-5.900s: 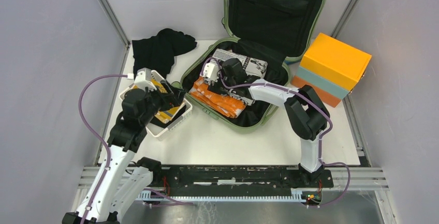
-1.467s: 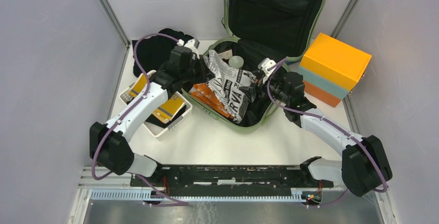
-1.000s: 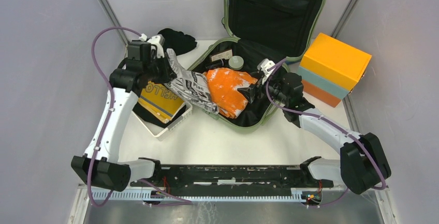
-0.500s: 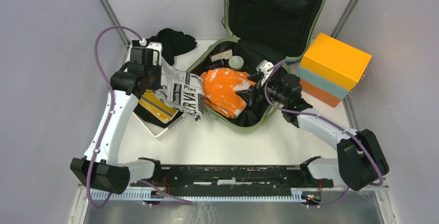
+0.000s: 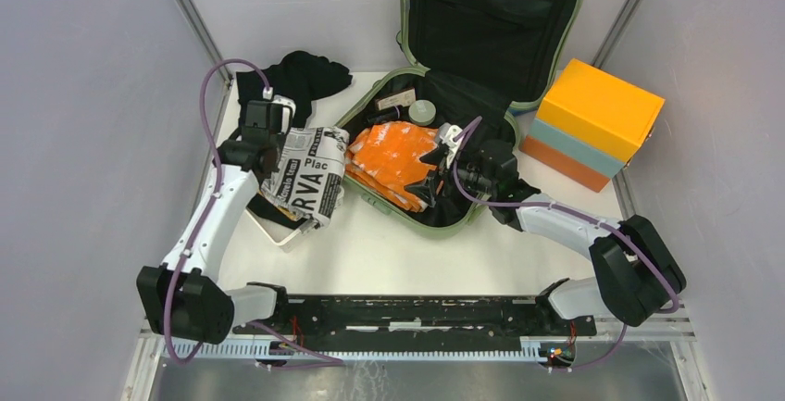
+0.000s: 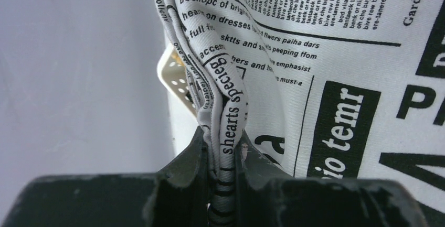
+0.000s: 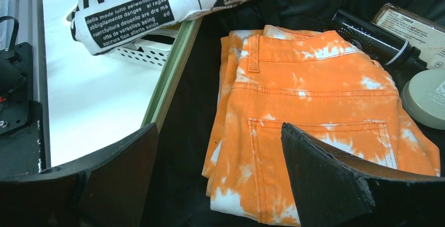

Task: Open, take out, and arrange the luggage
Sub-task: Place the clothes in the bin.

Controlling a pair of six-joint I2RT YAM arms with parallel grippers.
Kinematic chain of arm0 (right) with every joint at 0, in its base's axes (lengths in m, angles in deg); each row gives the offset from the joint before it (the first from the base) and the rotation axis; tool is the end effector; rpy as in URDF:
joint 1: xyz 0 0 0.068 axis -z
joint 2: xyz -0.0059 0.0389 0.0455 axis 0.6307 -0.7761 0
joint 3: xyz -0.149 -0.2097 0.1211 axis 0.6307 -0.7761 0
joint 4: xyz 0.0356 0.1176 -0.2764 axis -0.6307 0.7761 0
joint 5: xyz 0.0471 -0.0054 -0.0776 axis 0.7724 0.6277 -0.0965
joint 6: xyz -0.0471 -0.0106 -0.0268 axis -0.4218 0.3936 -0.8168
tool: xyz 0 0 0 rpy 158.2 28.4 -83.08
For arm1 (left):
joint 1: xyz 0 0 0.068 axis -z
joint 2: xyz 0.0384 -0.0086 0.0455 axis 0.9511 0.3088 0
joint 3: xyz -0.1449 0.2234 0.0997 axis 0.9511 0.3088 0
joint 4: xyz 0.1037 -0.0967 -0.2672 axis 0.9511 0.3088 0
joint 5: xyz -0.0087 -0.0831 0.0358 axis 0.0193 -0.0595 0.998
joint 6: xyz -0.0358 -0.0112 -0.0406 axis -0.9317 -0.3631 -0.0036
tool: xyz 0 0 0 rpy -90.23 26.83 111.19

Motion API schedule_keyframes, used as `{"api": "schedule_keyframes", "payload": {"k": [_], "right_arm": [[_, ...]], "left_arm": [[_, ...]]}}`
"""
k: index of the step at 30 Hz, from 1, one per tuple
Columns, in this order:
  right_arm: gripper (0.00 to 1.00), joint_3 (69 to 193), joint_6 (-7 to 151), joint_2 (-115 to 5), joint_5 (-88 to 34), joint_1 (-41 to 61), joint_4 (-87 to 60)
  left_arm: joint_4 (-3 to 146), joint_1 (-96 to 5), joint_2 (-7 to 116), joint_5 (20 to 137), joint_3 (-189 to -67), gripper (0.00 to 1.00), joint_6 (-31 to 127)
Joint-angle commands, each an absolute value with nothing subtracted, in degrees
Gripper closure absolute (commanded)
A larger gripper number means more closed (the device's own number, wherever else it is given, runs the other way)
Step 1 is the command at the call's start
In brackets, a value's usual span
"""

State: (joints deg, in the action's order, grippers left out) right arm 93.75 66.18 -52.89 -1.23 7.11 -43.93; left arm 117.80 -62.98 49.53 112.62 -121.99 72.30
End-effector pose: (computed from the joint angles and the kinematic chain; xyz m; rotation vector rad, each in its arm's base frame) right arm 0.2674 0.1916 0.2222 -0.8970 1.5841 0.9274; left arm 0.2908 -0.0298 0.3303 0.2474 2.3770 0.5765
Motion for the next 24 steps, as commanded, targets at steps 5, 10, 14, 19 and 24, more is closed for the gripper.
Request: {"api": "schedule_keyframes", "payload": {"k": [5, 10, 14, 19, 24], "right_arm": [[0.08, 95.4, 65.6, -52.4, 0.4, 6.9, -46.8], [0.08, 94.7, 65.6, -51.7, 0.4, 6.8, -46.5], [0.08, 94.4, 65.6, -51.2, 0.3, 6.9, -46.2], [0.08, 94.5, 65.6, -51.0, 0.6, 6.7, -46.3], [0.07, 94.3, 65.6, -50.4, 0.7, 6.7, -46.5]], "left_arm": [[107.2, -66.8, 55.1, 120.5, -120.9, 0.98, 86.1], [107.6, -67.6, 59.6, 119.0, -122.0, 0.98, 87.5], [107.9, -67.8, 60.5, 120.6, -121.7, 0.98, 87.3], [104.5, -69.6, 59.8, 126.1, -120.8, 0.98, 86.7], [105.7, -70.6, 65.1, 124.8, -124.0, 0.88, 83.2]]}}
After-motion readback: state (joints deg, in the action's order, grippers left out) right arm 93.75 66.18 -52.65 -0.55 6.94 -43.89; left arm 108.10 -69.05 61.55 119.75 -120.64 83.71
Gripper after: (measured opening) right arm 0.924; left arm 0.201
